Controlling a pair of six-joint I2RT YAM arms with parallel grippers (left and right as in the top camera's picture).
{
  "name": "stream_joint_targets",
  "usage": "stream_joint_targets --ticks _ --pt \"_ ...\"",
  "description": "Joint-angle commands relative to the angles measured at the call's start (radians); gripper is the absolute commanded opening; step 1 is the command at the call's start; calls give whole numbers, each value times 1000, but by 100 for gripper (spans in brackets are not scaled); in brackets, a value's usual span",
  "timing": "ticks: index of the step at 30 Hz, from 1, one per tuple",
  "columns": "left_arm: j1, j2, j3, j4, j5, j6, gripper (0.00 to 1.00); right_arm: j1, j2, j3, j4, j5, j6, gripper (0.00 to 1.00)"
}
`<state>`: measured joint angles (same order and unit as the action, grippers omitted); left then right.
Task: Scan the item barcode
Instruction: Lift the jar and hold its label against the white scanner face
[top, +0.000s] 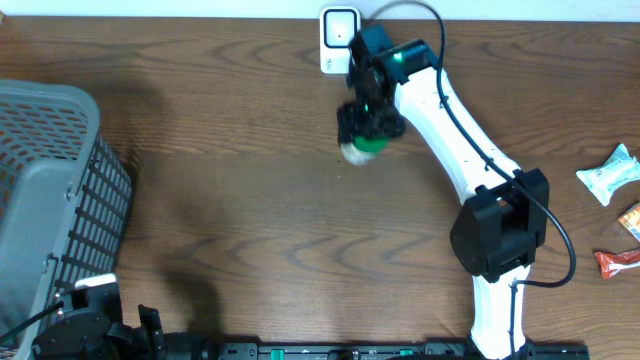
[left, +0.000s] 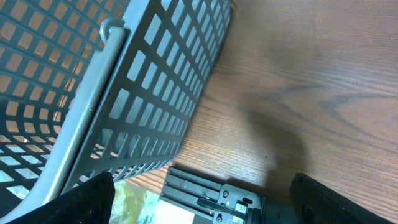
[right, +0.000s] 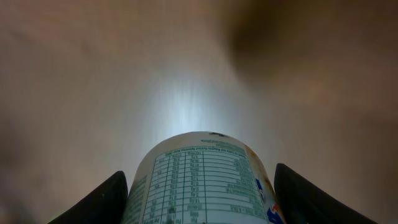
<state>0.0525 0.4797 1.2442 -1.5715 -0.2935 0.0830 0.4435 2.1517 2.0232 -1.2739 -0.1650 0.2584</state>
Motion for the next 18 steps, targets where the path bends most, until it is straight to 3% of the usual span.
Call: stream_joint_targets --ticks 1,9,13,18 --pt "5 -5 2 -3 -6 6 90 -7 -16 98 158 200 -73 54" --pt "5 -5 2 -3 -6 6 90 -11 -11 106 565 386 -92 54" --pt "5 -5 2 -3 -6 6 90 -15 8 106 733 400 -92 60" --pt "5 -5 2 -3 -6 6 90 -23 52 106 903 403 -92 59"
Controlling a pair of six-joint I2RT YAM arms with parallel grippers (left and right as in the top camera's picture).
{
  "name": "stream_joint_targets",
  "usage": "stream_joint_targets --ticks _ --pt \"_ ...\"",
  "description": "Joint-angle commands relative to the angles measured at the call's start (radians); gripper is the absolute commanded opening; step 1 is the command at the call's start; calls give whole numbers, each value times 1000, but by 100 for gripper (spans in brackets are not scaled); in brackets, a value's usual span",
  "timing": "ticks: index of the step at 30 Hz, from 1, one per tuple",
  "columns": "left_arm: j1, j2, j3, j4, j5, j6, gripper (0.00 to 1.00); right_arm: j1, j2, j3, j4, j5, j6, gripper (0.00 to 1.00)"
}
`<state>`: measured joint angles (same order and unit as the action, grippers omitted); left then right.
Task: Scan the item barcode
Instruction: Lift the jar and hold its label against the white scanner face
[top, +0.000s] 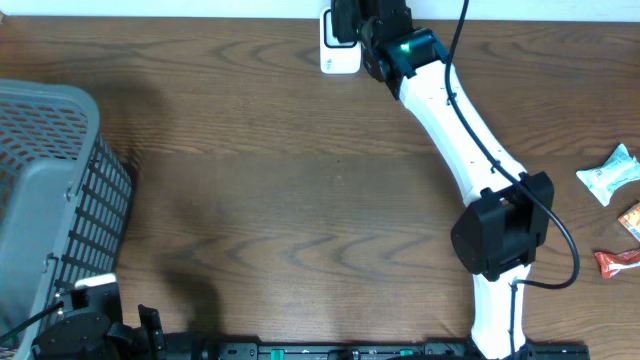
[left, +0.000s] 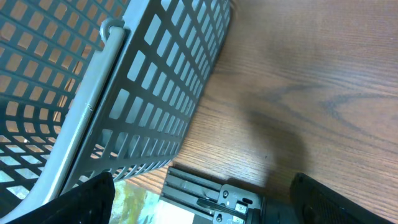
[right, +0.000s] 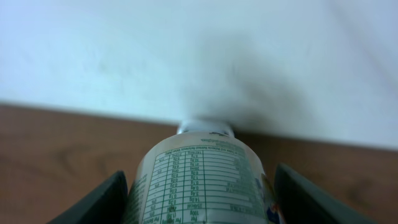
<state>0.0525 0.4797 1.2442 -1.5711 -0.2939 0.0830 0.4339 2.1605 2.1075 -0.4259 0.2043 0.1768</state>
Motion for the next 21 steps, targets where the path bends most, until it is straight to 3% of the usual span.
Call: stream_joint_targets --ticks 1,21 --pt "5 -5 2 -3 -6 6 90 -15 56 22 82 34 -10 59" --pt "5 -5 2 -3 -6 6 90 -22 343 22 602 34 -53 59"
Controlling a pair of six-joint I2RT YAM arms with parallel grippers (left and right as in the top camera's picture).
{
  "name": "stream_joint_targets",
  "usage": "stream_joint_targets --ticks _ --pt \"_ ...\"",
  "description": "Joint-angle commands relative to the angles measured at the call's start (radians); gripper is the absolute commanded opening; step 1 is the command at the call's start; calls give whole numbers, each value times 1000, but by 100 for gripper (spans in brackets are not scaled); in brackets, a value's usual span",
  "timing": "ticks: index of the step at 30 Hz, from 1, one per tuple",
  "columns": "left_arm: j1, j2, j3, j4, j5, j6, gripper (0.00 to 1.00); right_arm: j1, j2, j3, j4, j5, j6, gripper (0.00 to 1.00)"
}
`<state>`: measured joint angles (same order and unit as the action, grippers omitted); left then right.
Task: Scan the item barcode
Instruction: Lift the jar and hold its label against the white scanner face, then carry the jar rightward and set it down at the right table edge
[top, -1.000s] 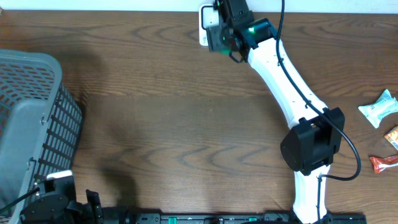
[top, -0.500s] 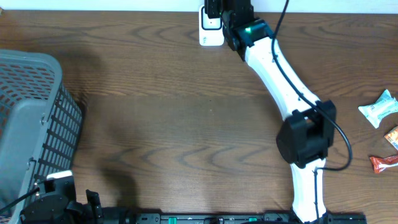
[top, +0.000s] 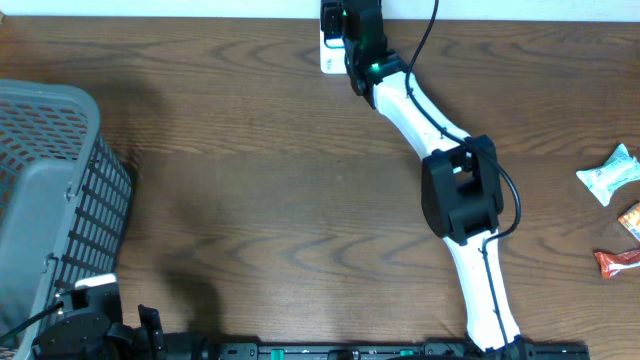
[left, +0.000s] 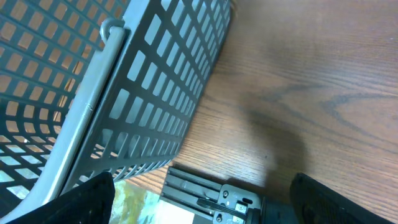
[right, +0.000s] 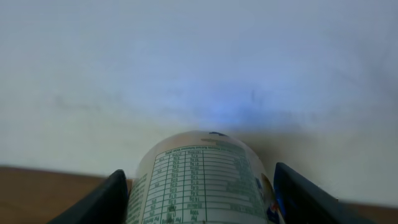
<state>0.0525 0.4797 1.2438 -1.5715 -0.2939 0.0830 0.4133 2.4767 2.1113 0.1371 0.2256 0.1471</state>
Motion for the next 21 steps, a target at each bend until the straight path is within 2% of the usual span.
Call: stream_joint_targets --ticks 1,7,13,17,21 --pt "5 -5 3 -3 -6 6 90 -2 46 18 66 13 -34 60" --pt "5 -5 3 -3 -6 6 90 -7 94 18 70 13 -33 60" --pt "5 -5 3 -3 -6 6 90 -4 55 18 27 14 -33 59" --pt "5 -5 3 -3 -6 6 90 -8 -39 18 -150 14 -32 53" --pt "5 -5 3 -3 -6 6 90 -31 -158 18 -405 14 -32 56"
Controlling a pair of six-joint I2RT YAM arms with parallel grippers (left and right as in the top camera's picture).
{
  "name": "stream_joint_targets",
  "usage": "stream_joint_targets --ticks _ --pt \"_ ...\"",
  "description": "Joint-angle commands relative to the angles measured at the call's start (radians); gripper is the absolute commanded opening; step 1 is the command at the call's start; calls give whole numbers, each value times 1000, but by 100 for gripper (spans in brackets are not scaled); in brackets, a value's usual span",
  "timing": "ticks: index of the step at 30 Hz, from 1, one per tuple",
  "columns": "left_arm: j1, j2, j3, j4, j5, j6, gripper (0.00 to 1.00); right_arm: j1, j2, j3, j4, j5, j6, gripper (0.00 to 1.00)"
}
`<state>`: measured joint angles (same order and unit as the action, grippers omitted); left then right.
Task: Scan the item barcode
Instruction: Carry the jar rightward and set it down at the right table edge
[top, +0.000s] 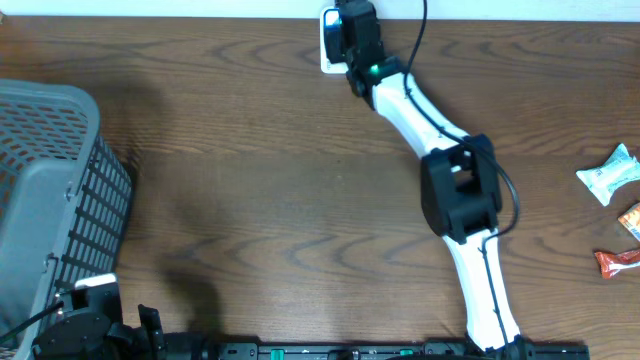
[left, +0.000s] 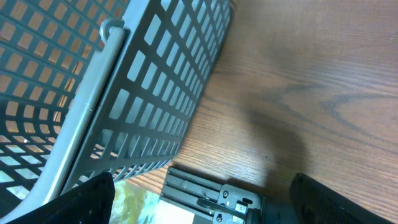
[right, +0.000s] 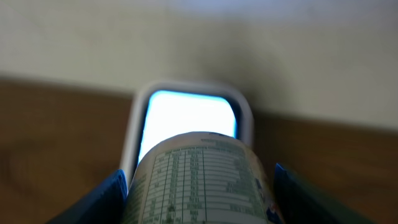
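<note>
A bottle (right: 199, 177) with a white-and-green nutrition label fills the lower middle of the right wrist view. My right gripper (right: 199, 193) is shut on it, one dark finger on each side. Just beyond the bottle's end lies the white scanner (right: 186, 115), its window lit. From overhead the right gripper (top: 357, 35) hangs at the table's back edge, over the scanner (top: 329, 45); the bottle is hidden there. My left gripper (left: 205, 202) stands open and empty at the front left, beside the basket.
A grey mesh basket (top: 55, 190) fills the left side; its wall (left: 155, 93) runs close to the left gripper. Three snack packets (top: 608, 176) lie near the table's right edge. The white wall runs behind the scanner.
The right wrist view showed only the white wall beyond the bottle; now it shows the scanner's lit window. The gripper has shifted slightly at the back edge. The left arm is unchanged.
My right gripper held the bottle above the table, just in front of the scanner. Then it was at the back edge by the scanner, facing the wall, and its arm changed posture there. Now the bottle points at the scanner window. The left arm stayed still.
</note>
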<state>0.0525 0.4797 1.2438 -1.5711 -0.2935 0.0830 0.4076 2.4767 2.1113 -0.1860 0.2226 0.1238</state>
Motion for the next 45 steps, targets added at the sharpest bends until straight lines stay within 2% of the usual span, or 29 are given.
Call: stream_joint_targets --ticks 1,9,15,20,26,42,43,45 --pt "5 -5 3 -3 -6 6 90 -34 -190 18 -153 17 -9 57" --pt "5 -5 3 -3 -6 6 90 -183 -357 18 -644 83 -9 59" --pt "5 -5 3 -3 -6 6 90 -373 -337 8 -851 60 56 60" --pt "5 -5 3 -3 -6 6 90 -531 -300 -47 -853 30 63 65" --pt "5 -5 3 -3 -6 6 90 -693 -240 -100 -799 -4 63 65" --pt "5 -5 3 -3 -6 6 90 -914 -24 -113 -660 -14 62 70" --pt "5 -5 3 -3 -6 6 90 -925 -24 -112 -658 -16 63 73" --pt "5 -5 3 -3 -6 6 90 -940 -35 -96 -665 -40 62 91"
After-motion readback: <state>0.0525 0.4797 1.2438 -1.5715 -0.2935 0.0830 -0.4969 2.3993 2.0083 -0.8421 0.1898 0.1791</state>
